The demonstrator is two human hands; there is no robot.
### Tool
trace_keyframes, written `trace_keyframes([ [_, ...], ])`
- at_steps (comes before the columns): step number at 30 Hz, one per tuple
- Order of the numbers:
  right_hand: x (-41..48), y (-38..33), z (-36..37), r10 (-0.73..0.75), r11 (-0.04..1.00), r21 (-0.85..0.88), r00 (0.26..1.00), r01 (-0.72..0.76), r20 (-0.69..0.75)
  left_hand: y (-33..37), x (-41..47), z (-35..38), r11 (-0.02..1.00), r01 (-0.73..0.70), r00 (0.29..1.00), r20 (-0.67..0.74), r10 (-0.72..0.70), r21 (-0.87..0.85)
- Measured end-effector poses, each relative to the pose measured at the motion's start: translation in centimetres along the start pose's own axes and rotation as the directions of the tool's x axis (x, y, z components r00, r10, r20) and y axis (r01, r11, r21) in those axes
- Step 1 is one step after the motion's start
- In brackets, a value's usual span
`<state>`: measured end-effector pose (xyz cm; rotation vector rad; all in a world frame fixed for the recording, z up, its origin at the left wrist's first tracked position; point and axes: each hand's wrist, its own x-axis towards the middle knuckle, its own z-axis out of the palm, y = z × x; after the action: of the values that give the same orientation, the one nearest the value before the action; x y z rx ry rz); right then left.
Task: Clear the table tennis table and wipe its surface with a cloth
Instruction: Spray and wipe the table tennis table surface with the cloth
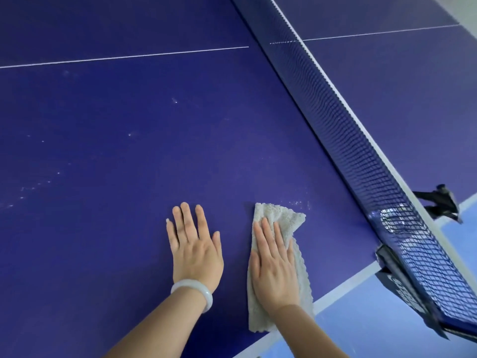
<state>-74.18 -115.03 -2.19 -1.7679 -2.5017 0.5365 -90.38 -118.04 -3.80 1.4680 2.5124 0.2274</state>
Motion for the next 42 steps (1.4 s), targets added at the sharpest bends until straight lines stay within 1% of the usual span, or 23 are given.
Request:
trace_keyframes([
  [2, -0.4, 2.6, -0.8, 0.023, 1.0, -0.002, 1.0, -0.023, 0.004, 0.0, -0.1, 0.1, 0.999, 0.006, 1.0, -0.001, -0.006, 0.031],
  [5, 0.2, 7.5, -2.4, 0.086, 0.996, -0.016, 0.995, -0.087, -0.057, 0.2, 0.0, 0.4, 0.998, 0.034, 0.999, -0.012, -0.033, 0.06],
  [7, 2.0, 10.2, -3.4, 0.096, 0.995, -0.029, 0.992, -0.099, -0.082, 0.3, 0.0, 0.5, 0.997, 0.038, 0.999, -0.018, -0.036, 0.073],
  [9, 4.1, 12.0, -4.2, 0.044, 0.999, -0.029, 0.997, -0.046, -0.064, 0.3, 0.1, 0.7, 0.995, 0.037, 0.999, -0.034, -0.034, 0.097],
  [12, 5.2, 14.1, -4.9, -0.133, 0.991, -0.033, 0.991, 0.133, 0.005, 0.3, -0.1, 0.9, 0.991, 0.047, 0.998, -0.054, -0.04, 0.122],
  [13, 4.7, 14.9, -5.0, -0.161, 0.986, -0.044, 0.987, 0.161, 0.018, 0.4, -0.2, 0.9, 0.992, 0.048, 0.998, -0.056, -0.042, 0.121],
  [14, 3.9, 16.0, -5.1, -0.159, 0.985, -0.059, 0.987, 0.159, 0.012, 0.4, -0.2, 0.8, 0.992, 0.052, 0.997, -0.064, -0.044, 0.118],
  [17, 2.4, 19.1, -5.7, -0.072, 0.994, -0.086, 0.996, 0.068, -0.053, 0.6, -0.2, 0.8, 0.991, 0.06, 0.995, -0.081, -0.051, 0.116],
  [19, 2.8, 20.3, -6.0, -0.079, 0.989, -0.128, 0.996, 0.072, -0.05, 0.7, -0.2, 0.8, 0.991, 0.063, 0.995, -0.084, -0.053, 0.117],
  [23, 5.9, 20.3, -6.6, -0.183, 0.971, -0.152, 0.983, 0.182, 0.006, 0.6, -0.1, 1.0, 0.991, 0.077, 0.994, -0.091, -0.066, 0.114],
  [26, 7.2, 20.2, -6.9, -0.206, 0.967, -0.152, 0.978, 0.206, 0.018, 0.7, -0.1, 1.0, 0.991, 0.076, 0.993, -0.098, -0.066, 0.106],
  [29, 4.8, 21.4, -6.9, -0.209, 0.967, -0.143, 0.978, 0.21, 0.018, 0.7, 0.0, 1.0, 0.992, 0.078, 0.992, -0.105, -0.068, 0.103],
  [31, 2.7, 22.7, -7.0, -0.253, 0.956, -0.144, 0.967, 0.255, 0.032, 0.6, 0.2, 1.1, 0.99, 0.088, 0.991, -0.109, -0.076, 0.107],
  [34, 2.6, 23.3, -7.1, -0.276, 0.948, -0.148, 0.96, 0.281, 0.05, 0.7, 0.4, 1.3, 0.989, 0.109, 0.989, -0.115, -0.097, 0.104],
  [40, 9.2, 18.5, -6.8, -0.265, 0.959, -0.099, 0.964, 0.267, 0.037, 0.9, 0.4, 0.9, 0.988, 0.101, 0.989, -0.118, -0.087, 0.114],
  [42, 10.3, 16.8, -6.4, -0.283, 0.955, -0.078, 0.958, 0.285, 0.037, 0.9, 0.4, 0.8, 0.988, 0.107, 0.989, -0.111, -0.094, 0.113],
])
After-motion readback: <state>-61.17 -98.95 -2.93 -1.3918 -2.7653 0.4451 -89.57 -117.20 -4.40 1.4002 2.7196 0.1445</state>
